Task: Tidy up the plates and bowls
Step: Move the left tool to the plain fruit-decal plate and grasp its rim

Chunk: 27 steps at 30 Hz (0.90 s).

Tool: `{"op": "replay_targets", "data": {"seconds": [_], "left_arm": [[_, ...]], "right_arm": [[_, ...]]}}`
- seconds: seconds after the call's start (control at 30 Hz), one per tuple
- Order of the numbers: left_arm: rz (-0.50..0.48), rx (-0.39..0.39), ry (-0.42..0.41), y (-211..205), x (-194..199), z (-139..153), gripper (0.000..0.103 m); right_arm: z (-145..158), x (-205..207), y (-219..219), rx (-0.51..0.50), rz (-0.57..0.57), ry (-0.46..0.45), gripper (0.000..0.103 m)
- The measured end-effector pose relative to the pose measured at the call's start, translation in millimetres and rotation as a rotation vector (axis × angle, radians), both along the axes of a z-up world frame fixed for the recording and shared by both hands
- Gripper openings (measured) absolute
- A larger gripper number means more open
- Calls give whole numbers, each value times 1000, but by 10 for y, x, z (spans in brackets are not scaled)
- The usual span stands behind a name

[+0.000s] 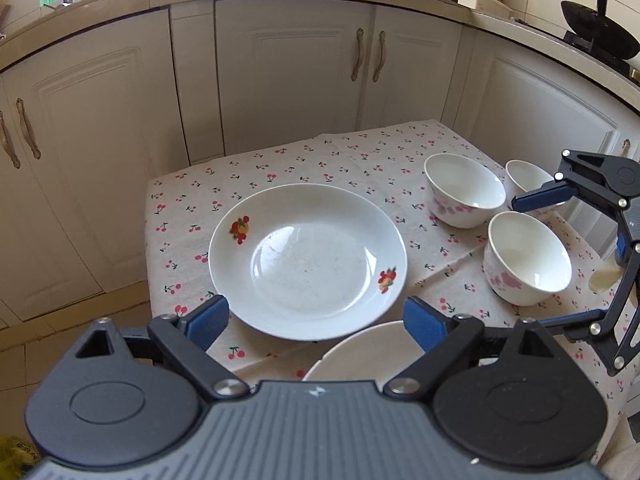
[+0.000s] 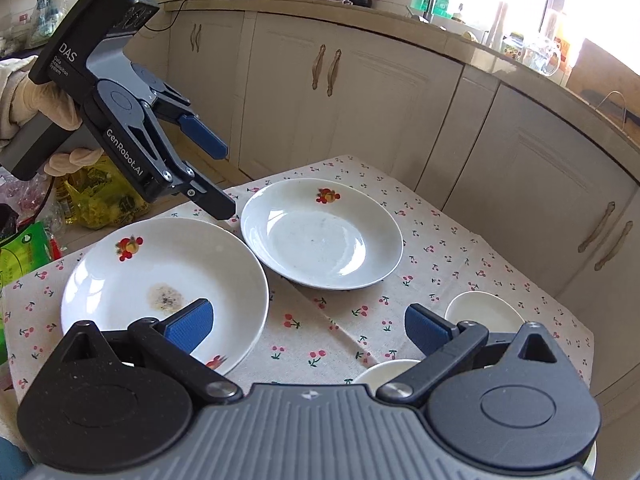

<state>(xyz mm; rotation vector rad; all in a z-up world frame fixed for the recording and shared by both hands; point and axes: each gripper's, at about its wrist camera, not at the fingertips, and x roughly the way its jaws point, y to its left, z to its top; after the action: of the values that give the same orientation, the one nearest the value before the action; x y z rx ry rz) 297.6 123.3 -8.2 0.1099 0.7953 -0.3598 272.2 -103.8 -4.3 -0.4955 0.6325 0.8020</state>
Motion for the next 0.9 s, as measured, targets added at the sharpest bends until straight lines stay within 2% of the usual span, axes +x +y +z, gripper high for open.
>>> {"op": "replay_targets", "data": {"seconds": [0.3,0.5,0.8,0.9], "left_arm": [[31,-5,56,116,552,-156,93],[46,-22,96,192,886,-293,93],[44,-56,148,263,1135,-504,92],[42,-71,163,262,1189,-553,92]], "right_arm": [[-194,600,222,-102,79,58,103],[-346,981,367,-137,137,132,103],[-622,1196,557,-214,190,211,103],[-678,1271,600,-226,190,237,99]]}}
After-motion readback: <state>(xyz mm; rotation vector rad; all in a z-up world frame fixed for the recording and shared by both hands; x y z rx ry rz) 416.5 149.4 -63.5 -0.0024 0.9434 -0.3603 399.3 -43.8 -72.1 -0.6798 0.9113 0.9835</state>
